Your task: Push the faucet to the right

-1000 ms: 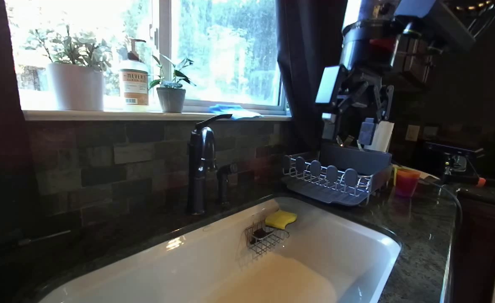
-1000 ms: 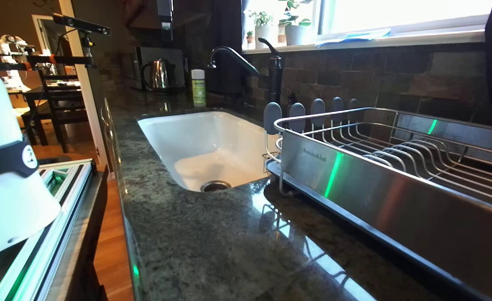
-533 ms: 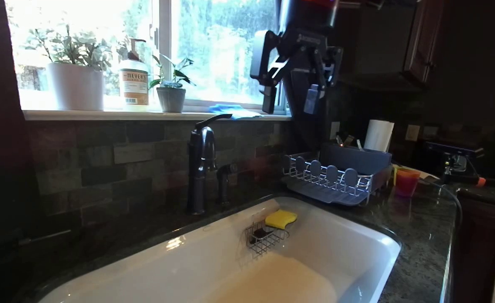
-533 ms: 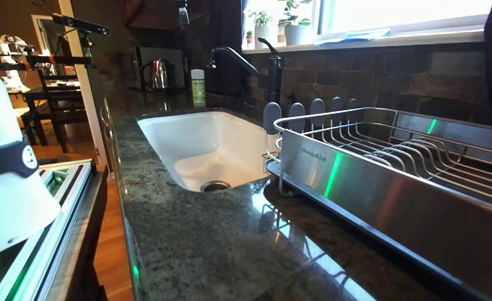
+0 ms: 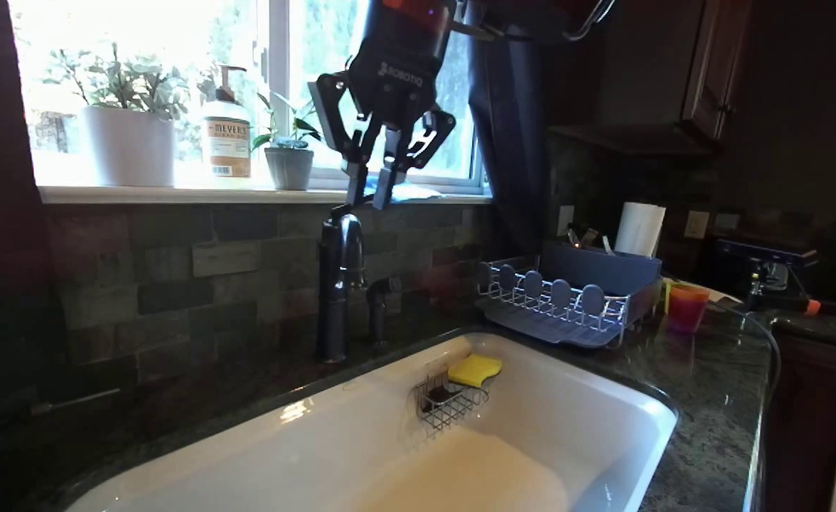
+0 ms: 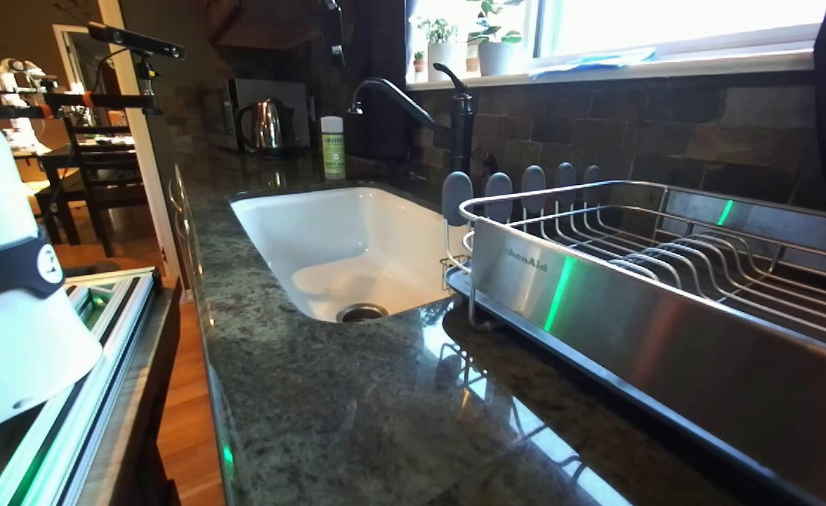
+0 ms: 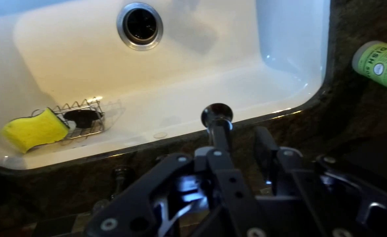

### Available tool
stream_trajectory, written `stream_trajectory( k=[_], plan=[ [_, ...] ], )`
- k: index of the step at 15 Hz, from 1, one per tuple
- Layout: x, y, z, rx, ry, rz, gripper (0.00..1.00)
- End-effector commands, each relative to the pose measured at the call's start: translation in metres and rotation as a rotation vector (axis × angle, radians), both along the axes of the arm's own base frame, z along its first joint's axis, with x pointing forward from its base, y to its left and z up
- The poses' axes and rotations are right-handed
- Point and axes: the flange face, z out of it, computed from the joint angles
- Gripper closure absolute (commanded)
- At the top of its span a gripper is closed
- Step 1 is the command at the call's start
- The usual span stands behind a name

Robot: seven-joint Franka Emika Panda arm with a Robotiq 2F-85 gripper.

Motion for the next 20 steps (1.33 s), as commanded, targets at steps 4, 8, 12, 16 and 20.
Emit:
stream_trajectory(
  k=[4,8,12,16,20],
  plan=[
    [0.018,0.028,-0.025,0.071,-0.051,0.034,1.00],
    [0.023,0.022,-0.036,0.028,-0.076,0.035,1.00],
    [0.029,0.015,-0.041,-0.020,-0.111,0.020,1.00],
    [0.031,0.010,-0.049,-0.053,-0.113,0.038,1.00],
    [0.025,0.005,-0.046,-0.103,-0.088,0.044,1.00]
  ],
)
